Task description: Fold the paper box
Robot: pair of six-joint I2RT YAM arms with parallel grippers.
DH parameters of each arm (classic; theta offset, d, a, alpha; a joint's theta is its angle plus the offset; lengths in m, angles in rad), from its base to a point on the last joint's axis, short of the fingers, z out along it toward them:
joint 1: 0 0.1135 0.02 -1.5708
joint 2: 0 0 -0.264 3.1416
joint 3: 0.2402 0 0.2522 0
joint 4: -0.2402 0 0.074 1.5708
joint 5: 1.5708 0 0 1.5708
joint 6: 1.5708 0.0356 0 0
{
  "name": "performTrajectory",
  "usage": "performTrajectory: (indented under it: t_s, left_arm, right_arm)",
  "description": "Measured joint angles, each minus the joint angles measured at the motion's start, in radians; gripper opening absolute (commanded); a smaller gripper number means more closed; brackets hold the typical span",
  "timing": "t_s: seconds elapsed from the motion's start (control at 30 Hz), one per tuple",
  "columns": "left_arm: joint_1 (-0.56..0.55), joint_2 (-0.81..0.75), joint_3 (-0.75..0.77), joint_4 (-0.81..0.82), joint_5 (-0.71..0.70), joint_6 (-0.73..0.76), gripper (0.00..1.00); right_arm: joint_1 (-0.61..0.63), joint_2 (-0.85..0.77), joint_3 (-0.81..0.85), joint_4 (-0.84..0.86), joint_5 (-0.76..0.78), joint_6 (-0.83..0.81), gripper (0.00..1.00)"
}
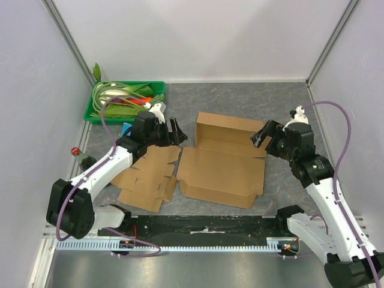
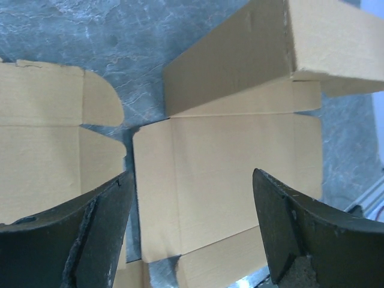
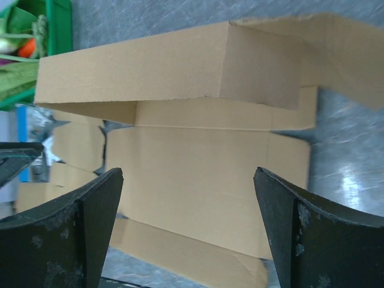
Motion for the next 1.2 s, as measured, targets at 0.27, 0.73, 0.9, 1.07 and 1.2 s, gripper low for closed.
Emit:
performTrajectory:
  t_s: [0.27,0.73,0.9,1.07,1.2]
  left_arm:
    - [0.024,0.003,0.000,0.109,0.069,-0.174,0.73]
    - [0.043,-0.004,-0.110,0.220,0.176,-0.260,0.78]
    - [0.043,-0.014,-0.048,0.177,0.167,-0.240,0.79]
    - [0.043,0.084,0.094,0.155,0.171,-0.205,0.78]
    - [0.043,0.142,0.106,0.150,0.172,-0.199,0.80]
  right_arm:
    - [-0.051,0.047,-0.214,0.308,-0.160,0.261,0.98]
    - [-0.171,0.504,-0.008,0.622,-0.305,0.265,0.98]
    - [-0.177,0.494,0.067,0.519,-0.317,0.134,0.98]
    - [-0.182,0.397,0.070,0.328,-0.230,-0.027,0.98]
    - [-0.194,0.322,0.071,0.220,-0.137,-0.137,0.98]
